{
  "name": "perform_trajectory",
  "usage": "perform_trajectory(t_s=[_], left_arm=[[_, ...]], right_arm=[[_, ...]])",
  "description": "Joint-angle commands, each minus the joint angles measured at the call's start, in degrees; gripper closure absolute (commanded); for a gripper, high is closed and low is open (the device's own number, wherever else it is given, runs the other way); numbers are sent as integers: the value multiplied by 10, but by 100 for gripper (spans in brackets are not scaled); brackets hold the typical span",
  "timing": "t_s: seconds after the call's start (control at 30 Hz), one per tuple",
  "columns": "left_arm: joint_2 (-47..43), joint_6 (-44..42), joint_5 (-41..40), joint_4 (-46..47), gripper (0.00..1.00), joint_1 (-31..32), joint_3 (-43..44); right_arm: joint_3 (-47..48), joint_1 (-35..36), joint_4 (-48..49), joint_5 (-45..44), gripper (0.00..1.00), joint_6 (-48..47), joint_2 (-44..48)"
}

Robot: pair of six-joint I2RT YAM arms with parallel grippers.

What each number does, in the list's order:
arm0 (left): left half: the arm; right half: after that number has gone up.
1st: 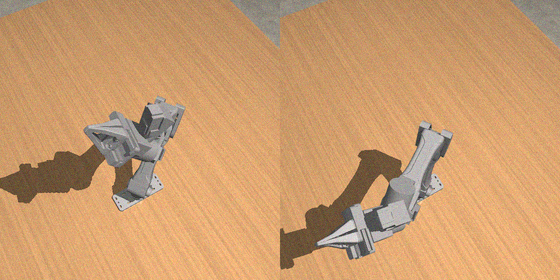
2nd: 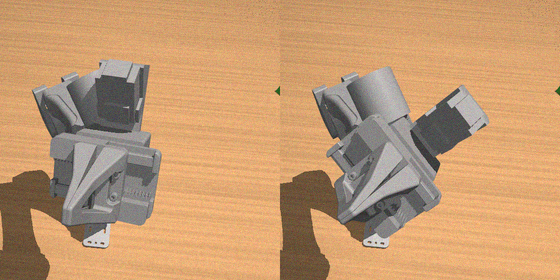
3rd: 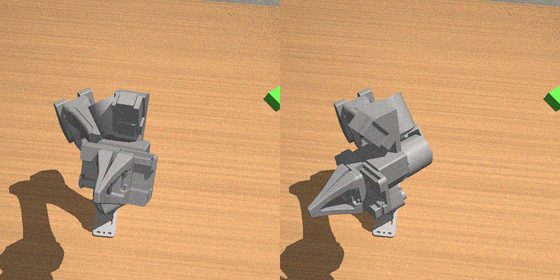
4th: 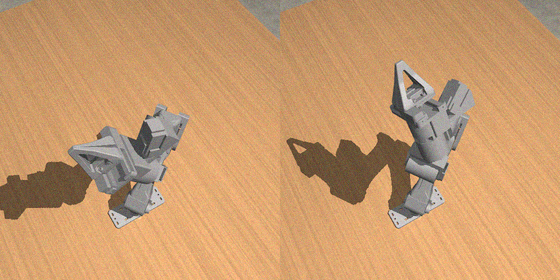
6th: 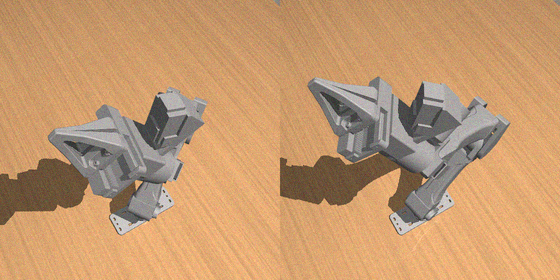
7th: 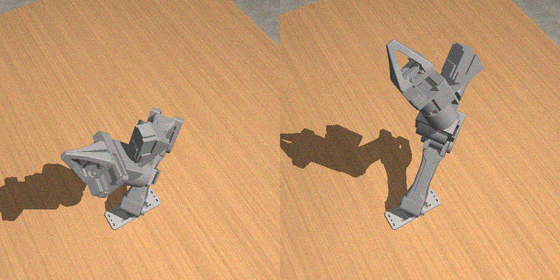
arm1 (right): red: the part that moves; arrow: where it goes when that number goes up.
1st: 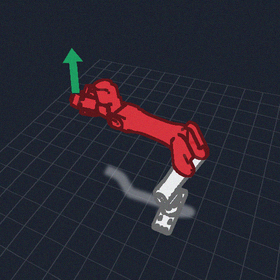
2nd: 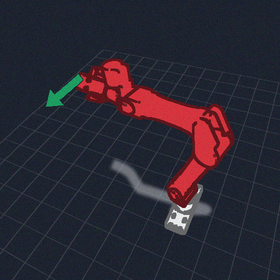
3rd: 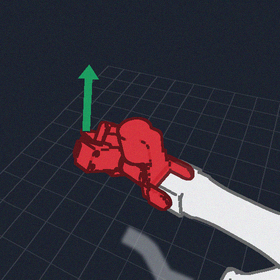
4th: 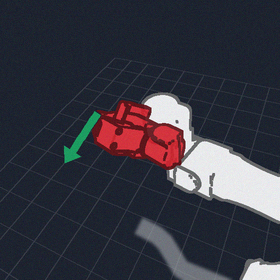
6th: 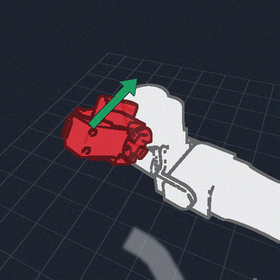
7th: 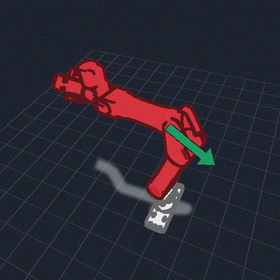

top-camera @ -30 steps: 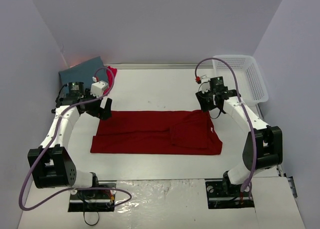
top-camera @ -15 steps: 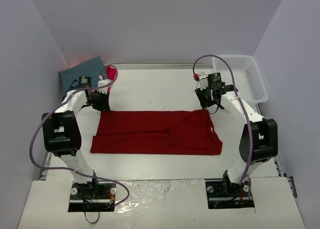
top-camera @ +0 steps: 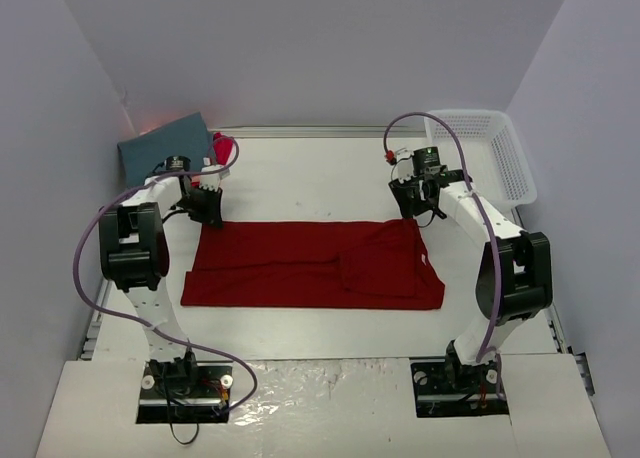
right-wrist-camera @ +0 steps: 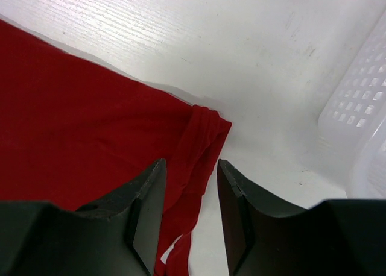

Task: Fold and stack the t-shirts
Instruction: Fold the other side of the tshirt into a rectangle

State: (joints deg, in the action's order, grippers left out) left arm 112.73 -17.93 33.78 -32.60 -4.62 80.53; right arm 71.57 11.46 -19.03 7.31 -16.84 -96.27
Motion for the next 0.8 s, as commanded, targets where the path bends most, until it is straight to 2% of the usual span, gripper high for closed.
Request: perform_trajectory(t_s=[0.0,0.3,0.47,0.63,0.77], left_arm=[[-7,9,-21,9,98,-5,15],[20,8,-63,-3,98,-3,18],[16,6,-64,-4,98,-2,9],[1,4,-56,-2,98,-2,-6],[-8,4,-58,2,98,-1,-12]], right_arm=[[0,1,-14,-10,65,-7,-4],[13,1,-15,-6,62,1,-10],[68,1,-47,29,60,7,-36],[114,-10,-72,30,64,21,-73],[104,-14,-72,23,69,21,-88]])
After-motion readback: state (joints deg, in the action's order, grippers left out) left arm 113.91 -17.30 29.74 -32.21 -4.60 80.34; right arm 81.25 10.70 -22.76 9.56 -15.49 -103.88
